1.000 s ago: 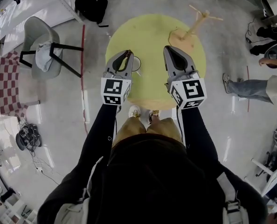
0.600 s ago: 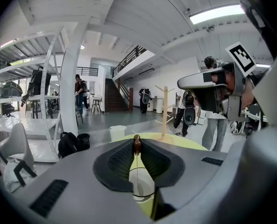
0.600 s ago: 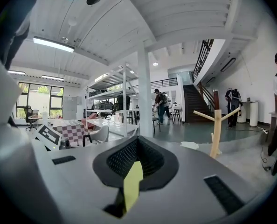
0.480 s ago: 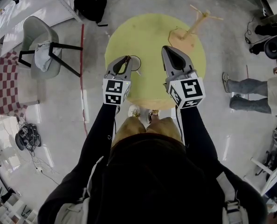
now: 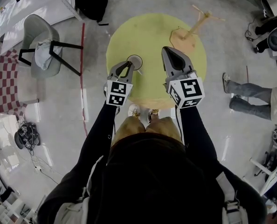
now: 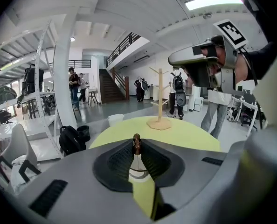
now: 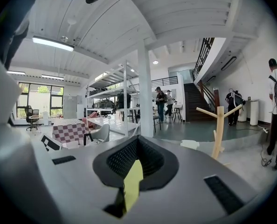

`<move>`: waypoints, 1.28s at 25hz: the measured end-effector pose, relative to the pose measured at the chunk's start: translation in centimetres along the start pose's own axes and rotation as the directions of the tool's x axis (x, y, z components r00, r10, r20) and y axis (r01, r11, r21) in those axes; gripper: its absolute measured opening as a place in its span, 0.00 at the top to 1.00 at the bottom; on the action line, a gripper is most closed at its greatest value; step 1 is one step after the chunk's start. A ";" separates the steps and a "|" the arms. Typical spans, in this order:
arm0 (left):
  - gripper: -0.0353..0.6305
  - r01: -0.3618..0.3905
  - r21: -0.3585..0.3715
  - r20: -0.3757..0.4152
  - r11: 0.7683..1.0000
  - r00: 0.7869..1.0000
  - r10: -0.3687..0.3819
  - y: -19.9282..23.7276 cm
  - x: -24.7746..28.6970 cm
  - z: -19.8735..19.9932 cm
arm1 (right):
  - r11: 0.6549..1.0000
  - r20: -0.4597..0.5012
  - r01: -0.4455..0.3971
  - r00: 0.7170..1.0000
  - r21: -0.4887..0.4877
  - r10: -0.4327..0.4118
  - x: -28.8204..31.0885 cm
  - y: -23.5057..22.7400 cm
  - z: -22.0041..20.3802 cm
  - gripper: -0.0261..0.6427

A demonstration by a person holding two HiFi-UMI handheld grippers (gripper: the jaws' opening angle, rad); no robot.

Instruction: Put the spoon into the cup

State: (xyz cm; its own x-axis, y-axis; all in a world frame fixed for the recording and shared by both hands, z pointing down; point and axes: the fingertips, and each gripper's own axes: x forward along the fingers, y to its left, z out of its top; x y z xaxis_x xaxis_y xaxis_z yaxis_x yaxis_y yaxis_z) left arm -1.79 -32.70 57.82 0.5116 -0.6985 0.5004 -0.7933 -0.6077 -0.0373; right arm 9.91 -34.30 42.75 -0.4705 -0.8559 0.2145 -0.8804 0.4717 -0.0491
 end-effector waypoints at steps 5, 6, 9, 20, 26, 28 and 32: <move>0.87 0.025 0.018 -0.067 1.000 0.997 -0.024 -0.8 0.1 -2.0 | 1.000 0.001 0.001 1.000 -0.003 -0.001 0.0 0.3 -0.1 0.92; 0.87 0.028 0.021 -0.081 0.999 0.996 -0.026 -1.0 0.1 -2.4 | 1.000 0.001 0.000 1.000 -0.002 0.000 0.0 0.4 0.0 0.92; 0.87 0.018 0.024 -0.110 1.000 0.994 -0.015 -1.1 -0.1 -3.2 | 1.000 0.000 0.000 1.000 -0.002 0.000 0.0 0.6 0.1 0.92; 0.77 0.026 0.031 -0.124 0.999 0.992 -0.022 -1.3 -0.7 -3.8 | 1.000 -0.006 -0.002 1.000 -0.002 0.002 -0.4 1.5 -0.1 0.92; 0.68 0.012 0.025 -0.122 1.000 0.992 -0.009 -0.7 -0.8 -3.9 | 1.000 -0.004 -0.004 1.000 -0.005 0.004 -0.4 1.8 -0.2 0.92; 0.68 0.006 0.022 -0.121 1.000 0.993 -0.004 -0.5 -1.0 -3.9 | 1.000 -0.003 -0.004 1.000 -0.006 0.004 -0.4 1.9 -0.1 0.92; 0.67 0.004 0.019 -0.111 1.000 0.994 -0.001 -0.3 -1.4 -4.0 | 1.000 -0.002 -0.001 1.000 -0.008 0.001 -0.7 2.3 0.0 0.92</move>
State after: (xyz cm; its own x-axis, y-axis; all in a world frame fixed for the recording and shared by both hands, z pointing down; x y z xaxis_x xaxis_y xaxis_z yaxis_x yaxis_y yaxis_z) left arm -3.62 -30.03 60.53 0.4727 -0.6511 0.5938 -0.7852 -0.6171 -0.0516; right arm 8.20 -32.62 42.45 -0.4715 -0.8549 0.2164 -0.8793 0.4744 -0.0416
